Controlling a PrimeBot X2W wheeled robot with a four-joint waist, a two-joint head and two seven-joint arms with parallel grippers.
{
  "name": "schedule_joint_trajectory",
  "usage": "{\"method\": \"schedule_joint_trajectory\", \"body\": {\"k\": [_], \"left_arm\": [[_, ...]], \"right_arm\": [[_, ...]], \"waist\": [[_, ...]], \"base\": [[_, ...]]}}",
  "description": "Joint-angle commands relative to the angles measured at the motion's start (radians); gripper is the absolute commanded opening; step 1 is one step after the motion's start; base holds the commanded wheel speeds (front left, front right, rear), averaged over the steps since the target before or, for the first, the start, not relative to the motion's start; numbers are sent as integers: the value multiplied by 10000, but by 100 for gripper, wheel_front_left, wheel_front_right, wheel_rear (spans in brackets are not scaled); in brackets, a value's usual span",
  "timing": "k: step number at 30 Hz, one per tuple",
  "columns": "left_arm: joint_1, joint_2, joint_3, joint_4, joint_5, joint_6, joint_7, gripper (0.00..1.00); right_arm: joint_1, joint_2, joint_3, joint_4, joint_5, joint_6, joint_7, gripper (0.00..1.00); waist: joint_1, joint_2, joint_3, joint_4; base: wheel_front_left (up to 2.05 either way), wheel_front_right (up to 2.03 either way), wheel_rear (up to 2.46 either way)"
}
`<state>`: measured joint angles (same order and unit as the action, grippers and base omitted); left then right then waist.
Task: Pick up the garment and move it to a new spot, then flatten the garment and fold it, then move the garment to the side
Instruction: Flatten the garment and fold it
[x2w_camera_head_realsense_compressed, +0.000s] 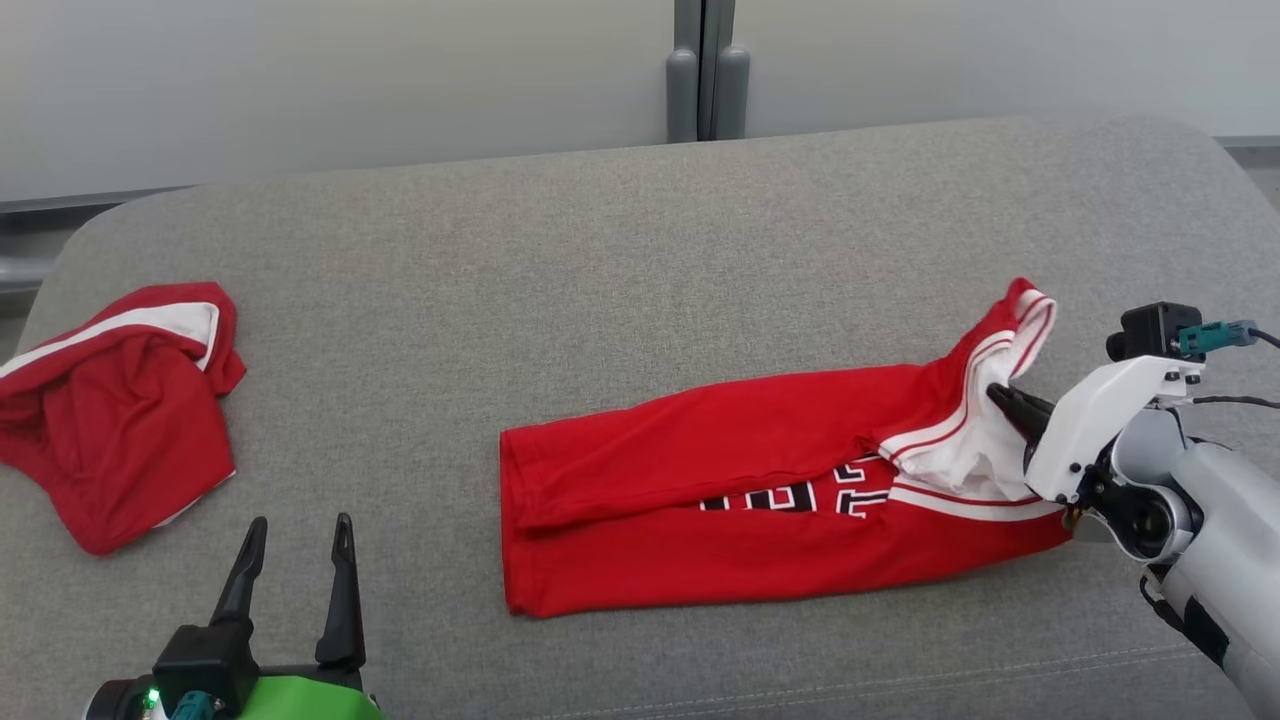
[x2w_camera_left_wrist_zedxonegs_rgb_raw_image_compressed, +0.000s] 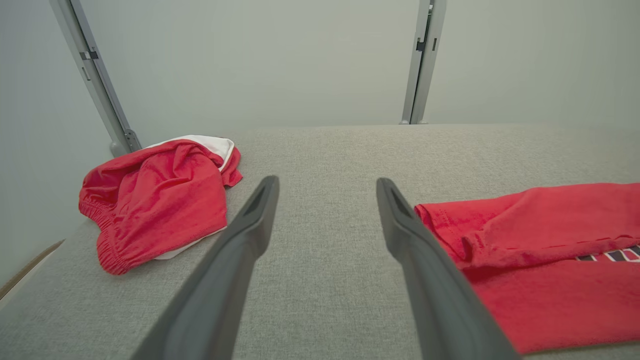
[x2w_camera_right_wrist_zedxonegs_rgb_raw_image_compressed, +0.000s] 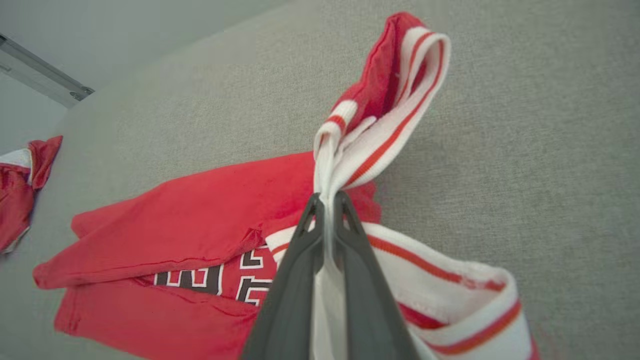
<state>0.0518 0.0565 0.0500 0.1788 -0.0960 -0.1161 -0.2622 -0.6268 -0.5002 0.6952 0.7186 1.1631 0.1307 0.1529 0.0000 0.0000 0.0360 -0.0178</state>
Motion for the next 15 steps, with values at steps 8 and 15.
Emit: {"method": "schedule_joint_trajectory", "body": {"k": [8, 15], "left_arm": [[-56, -12, -147, 108, -39, -58, -14, 100], [-197, -27, -316, 173, -46, -66, -14, 100]], "right_arm": [[543, -294, 367, -2196, 1753, -1, 471, 0], [597, 156, 615, -3203, 2692, -1, 512, 0]], "waist": [[0, 0, -106, 145], [0, 0, -131, 390]], "base": [[0, 0, 0], [0, 0, 0]]}}
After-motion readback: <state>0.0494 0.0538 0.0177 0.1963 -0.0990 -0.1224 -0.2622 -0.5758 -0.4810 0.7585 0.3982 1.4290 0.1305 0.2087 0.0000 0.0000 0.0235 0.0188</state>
